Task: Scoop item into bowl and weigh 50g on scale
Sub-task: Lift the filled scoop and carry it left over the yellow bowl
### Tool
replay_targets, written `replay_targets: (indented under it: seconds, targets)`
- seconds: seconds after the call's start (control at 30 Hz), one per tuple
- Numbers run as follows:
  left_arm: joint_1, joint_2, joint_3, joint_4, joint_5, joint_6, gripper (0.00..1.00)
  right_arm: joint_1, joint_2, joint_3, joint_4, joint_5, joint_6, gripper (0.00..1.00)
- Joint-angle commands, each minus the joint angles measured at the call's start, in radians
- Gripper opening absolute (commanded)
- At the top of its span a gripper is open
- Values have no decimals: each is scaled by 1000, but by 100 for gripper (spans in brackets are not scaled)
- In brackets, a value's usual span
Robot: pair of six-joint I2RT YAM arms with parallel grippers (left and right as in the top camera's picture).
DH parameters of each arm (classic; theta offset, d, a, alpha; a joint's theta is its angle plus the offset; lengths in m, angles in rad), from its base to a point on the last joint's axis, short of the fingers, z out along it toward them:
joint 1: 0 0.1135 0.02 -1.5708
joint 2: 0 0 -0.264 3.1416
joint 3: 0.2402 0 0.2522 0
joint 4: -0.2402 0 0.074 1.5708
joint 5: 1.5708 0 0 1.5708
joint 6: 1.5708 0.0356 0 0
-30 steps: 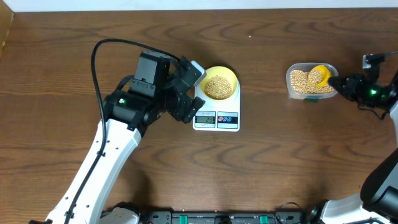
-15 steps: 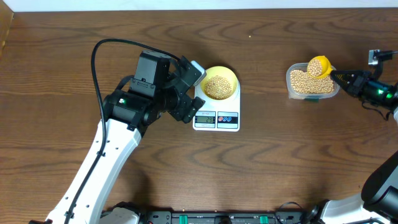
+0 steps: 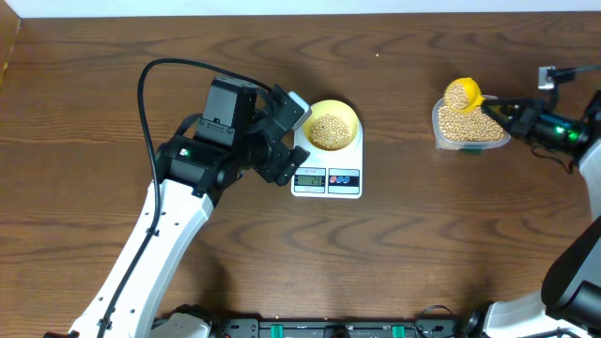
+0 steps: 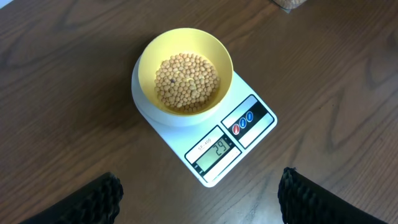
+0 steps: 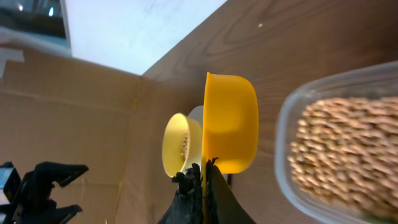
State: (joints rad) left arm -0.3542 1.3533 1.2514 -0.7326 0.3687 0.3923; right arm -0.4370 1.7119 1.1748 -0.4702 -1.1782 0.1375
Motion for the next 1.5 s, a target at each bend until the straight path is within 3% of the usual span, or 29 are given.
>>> replay_targets:
  seconds: [0.0,0.77,0.93,1.3,1.47]
  targets:
    - [5,-1,-7,0,13,-8,82,63,9,-7,18,-37,58,1]
    - [5,-1,-7,0,13,-9,82,410,9,-7,202,5,167,1]
    - [5,-1,-7,0,13,-9,82,472,9,-7,205,112,206,1]
    - [5,-1,-7,0,12,-9,82,550,9,-7,266,186,203,1]
    - [5,-1,-7,0,13,-9,82,558,9,-7,271,186,100,1]
